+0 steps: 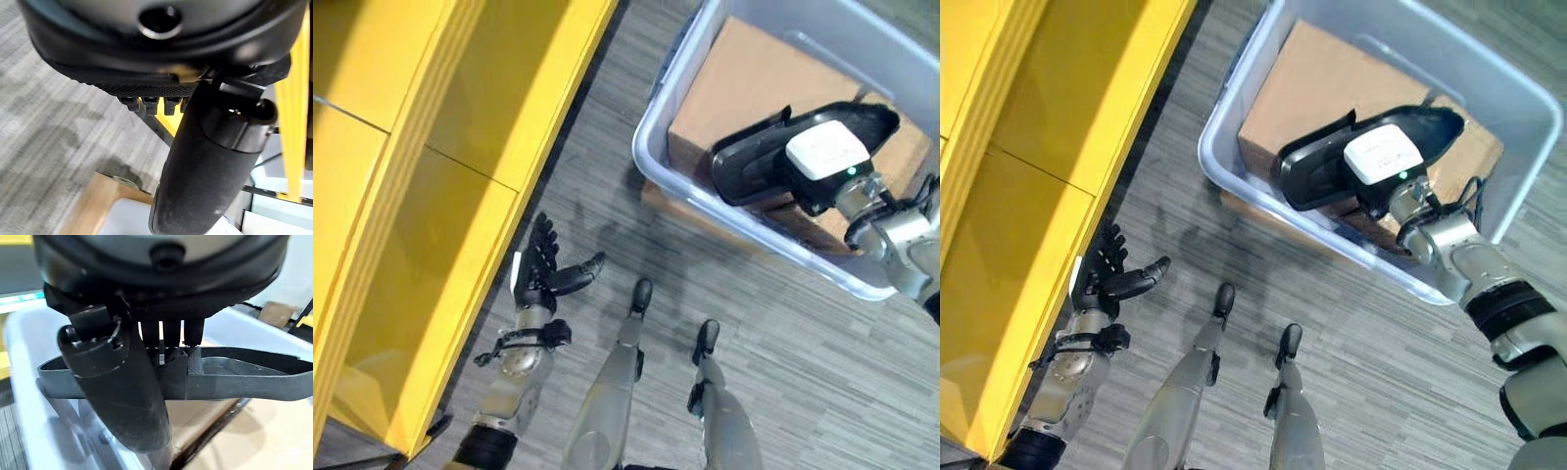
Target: Move parts from the plastic box to the shelf.
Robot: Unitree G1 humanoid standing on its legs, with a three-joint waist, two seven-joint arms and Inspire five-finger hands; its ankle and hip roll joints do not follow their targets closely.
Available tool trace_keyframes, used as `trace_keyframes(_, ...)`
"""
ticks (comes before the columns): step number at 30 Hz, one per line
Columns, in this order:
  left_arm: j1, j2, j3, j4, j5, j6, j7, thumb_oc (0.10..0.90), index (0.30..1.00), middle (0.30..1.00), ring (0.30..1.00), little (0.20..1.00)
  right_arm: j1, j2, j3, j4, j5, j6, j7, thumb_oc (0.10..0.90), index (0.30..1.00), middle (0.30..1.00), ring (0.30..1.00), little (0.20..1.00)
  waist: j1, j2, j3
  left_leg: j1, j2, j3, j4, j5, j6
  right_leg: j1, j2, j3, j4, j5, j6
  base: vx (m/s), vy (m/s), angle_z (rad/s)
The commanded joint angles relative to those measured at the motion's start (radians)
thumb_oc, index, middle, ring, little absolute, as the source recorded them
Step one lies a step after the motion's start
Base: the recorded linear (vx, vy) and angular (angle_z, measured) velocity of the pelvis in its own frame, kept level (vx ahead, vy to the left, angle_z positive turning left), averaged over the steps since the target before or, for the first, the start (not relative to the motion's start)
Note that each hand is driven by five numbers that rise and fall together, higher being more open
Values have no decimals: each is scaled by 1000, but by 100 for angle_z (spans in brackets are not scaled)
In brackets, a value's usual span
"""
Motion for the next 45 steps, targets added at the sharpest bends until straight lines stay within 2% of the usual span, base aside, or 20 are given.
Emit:
trace_keyframes(1,15,26,30,-62,14,-35,-27,900,1000,1000,1000,1000,-37,-66,-97,-48,-21,-6,-48,400,300,300,300,300,-18,-49,-77,22,124,-25,0,-12,-80,108,-32,-26,15,-61,25,-8,-36,6)
trace_keyframes(4,49,38,52,-67,24,-21,-64,900,1000,1000,1000,1000,114,-54,-226,-125,-23,-20,-47,400,300,300,300,300,-38,-51,-130,89,148,-15,-23,-4,-88,151,-20,-25,1,-59,22,9,-12,1)
trace_keyframes(11,113,25,100,-77,18,-9,-96,900,1000,1000,1000,1000,306,-3,-388,-234,-22,-52,-34,400,300,300,300,300,-55,-63,-211,178,173,1,-17,-24,-87,218,-14,-13,10,-78,16,37,-21,-10)
trace_keyframes(18,122,39,132,-98,90,-10,-109,900,1000,1000,1000,1000,399,64,-502,-344,24,-93,-38,400,300,300,300,300,-96,-58,-320,292,191,39,-50,-39,-85,272,-5,23,17,-88,14,54,8,-15)
trace_keyframes(19,123,39,131,-98,91,-10,-109,900,1000,1000,1000,1000,403,65,-505,-347,24,-92,-36,400,300,300,300,300,-94,-59,-319,294,191,40,-52,-39,-85,273,-5,24,17,-88,14,69,9,-8)
trace_keyframes(22,103,62,149,-132,172,-27,-88,900,1000,1000,1000,1000,413,93,-533,-373,60,-107,-46,400,300,300,300,300,-110,-58,-351,328,199,57,-59,-47,-85,287,1,42,17,-91,12,61,-5,-16)
trace_keyframes(23,93,82,158,-149,241,-33,-70,900,1000,1000,1000,1000,426,108,-542,-395,77,-120,-40,400,300,300,300,300,-118,-57,-370,346,203,67,-62,-52,-85,294,4,52,16,-94,11,35,-7,-23)
trace_keyframes(25,83,115,169,-175,344,-43,-41,900,1000,1000,1000,1000,425,130,-549,-415,122,-139,-40,400,300,300,300,300,-127,-55,-387,357,208,75,-63,-48,-83,293,9,69,19,-87,8,33,-9,-24)
trace_keyframes(26,66,158,176,-192,461,-47,-7,900,1000,1000,1000,1000,416,150,-544,-432,175,-161,-36,400,300,300,300,300,-135,-53,-404,375,215,85,-68,-51,-85,297,13,81,19,-89,8,44,-17,-20)
trace_keyframes(27,66,158,176,-192,463,-46,-5,900,1000,1000,1000,1000,416,151,-545,-433,176,-161,-35,400,300,300,300,300,-134,-54,-403,376,216,87,-69,-50,-85,296,14,83,19,-89,8,41,-20,-20)
trace_keyframes(31,35,228,180,-207,632,-54,59,900,1000,1000,1000,1000,388,183,-529,-464,305,-197,-22,400,300,300,300,300,-151,-44,-435,408,228,107,-78,-54,-87,308,21,104,22,-94,4,35,-12,-18)
trace_keyframes(32,35,228,180,-207,632,-54,59,900,1000,1000,1000,1000,388,183,-529,-464,305,-197,-22,400,300,300,300,300,-151,-44,-435,408,228,107,-78,-54,-87,308,21,104,22,-94,4,27,-13,-14)
trace_keyframes(33,17,266,173,-207,711,-57,71,900,1000,1000,1000,1000,374,186,-516,-476,356,-212,-7,400,300,300,300,300,-158,-40,-443,421,231,113,-81,-56,-88,312,22,110,27,-97,2,28,-13,-15)
trace_keyframes(35,-1,308,165,-213,776,-62,86,900,1000,1000,1000,1000,356,179,-500,-489,403,-222,8,400,300,300,300,300,-166,-36,-453,429,234,118,-82,-57,-90,316,24,116,27,-99,1,27,-13,-13)
trace_keyframes(37,-4,318,163,-217,798,-63,96,900,1000,1000,1000,1000,355,177,-499,-493,427,-224,14,400,300,300,300,300,-169,-35,-456,433,235,119,-83,-57,-91,319,24,117,26,-100,1,13,-4,-8)
trace_keyframes(39,-35,378,136,-229,894,-63,128,900,1000,1000,1000,1000,328,161,-465,-500,511,-239,39,400,300,300,300,300,-176,-31,-467,439,238,121,-85,-59,-93,324,25,120,23,-99,1,0,0,0)
trace_keyframes(43,-62,432,104,-230,986,-58,147,900,1000,1000,1000,1000,298,140,-434,-497,610,-241,71,400,300,300,300,300,-185,-27,-480,447,240,123,-88,-61,-96,329,29,121,22,-103,0,0,0,0)
trace_keyframes(45,-110,486,50,-224,1069,-54,159,900,1000,1000,1000,1000,262,121,-397,-494,653,-245,81,400,300,300,300,300,-194,-23,-489,450,242,125,-90,-61,-99,335,28,120,19,-104,1,0,0,0)
